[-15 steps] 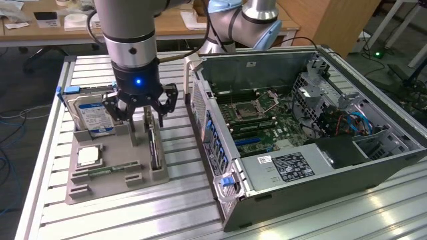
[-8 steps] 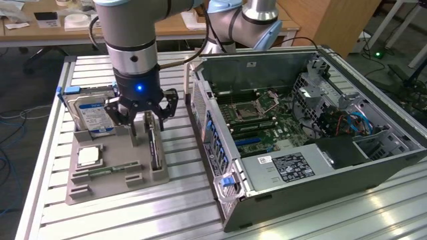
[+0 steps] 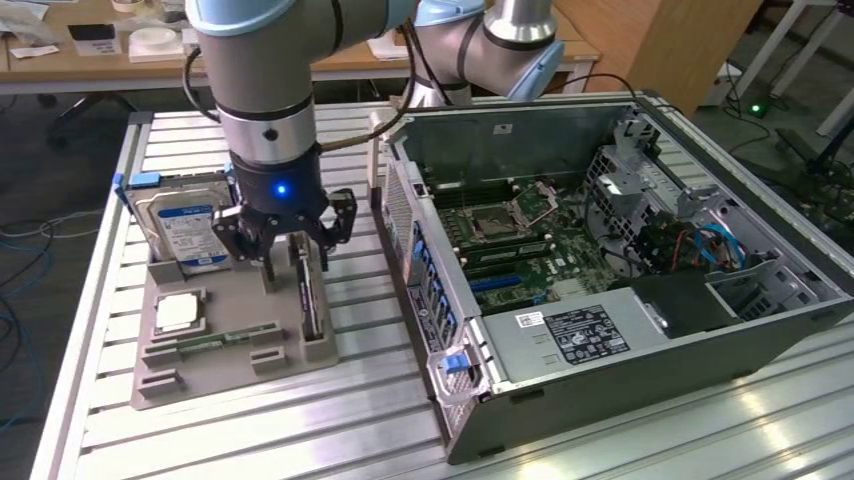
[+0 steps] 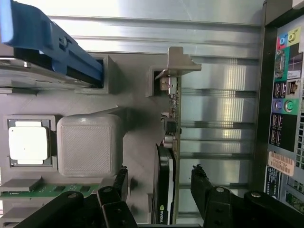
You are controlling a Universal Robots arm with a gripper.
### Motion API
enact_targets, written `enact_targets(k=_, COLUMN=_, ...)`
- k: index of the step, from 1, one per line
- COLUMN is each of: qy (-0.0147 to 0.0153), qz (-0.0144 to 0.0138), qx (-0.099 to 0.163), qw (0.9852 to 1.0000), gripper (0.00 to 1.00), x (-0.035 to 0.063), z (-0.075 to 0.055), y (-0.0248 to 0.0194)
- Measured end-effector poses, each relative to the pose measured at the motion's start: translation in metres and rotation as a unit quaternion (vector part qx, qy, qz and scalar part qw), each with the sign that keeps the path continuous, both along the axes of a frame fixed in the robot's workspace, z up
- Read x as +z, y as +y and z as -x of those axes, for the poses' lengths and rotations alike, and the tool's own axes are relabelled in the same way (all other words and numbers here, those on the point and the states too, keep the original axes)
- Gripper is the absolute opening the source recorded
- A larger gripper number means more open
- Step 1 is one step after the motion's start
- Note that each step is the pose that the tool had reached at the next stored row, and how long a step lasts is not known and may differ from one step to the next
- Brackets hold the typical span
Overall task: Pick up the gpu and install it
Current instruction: 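Pick up the gpu and move the gpu toward the slot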
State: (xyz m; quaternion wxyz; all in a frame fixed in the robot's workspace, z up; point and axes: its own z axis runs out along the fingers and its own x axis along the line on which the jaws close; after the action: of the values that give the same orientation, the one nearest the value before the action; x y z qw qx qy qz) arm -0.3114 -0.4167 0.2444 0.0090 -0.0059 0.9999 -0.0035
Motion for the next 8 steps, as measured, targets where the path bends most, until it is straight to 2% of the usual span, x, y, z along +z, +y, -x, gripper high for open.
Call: enact_targets(k=8, qy=-0.0001, qz=0.0000, qx=-0.005, qw=1.0000, gripper=0.65, x=-0.0145, z=0.000, y=-0.0007)
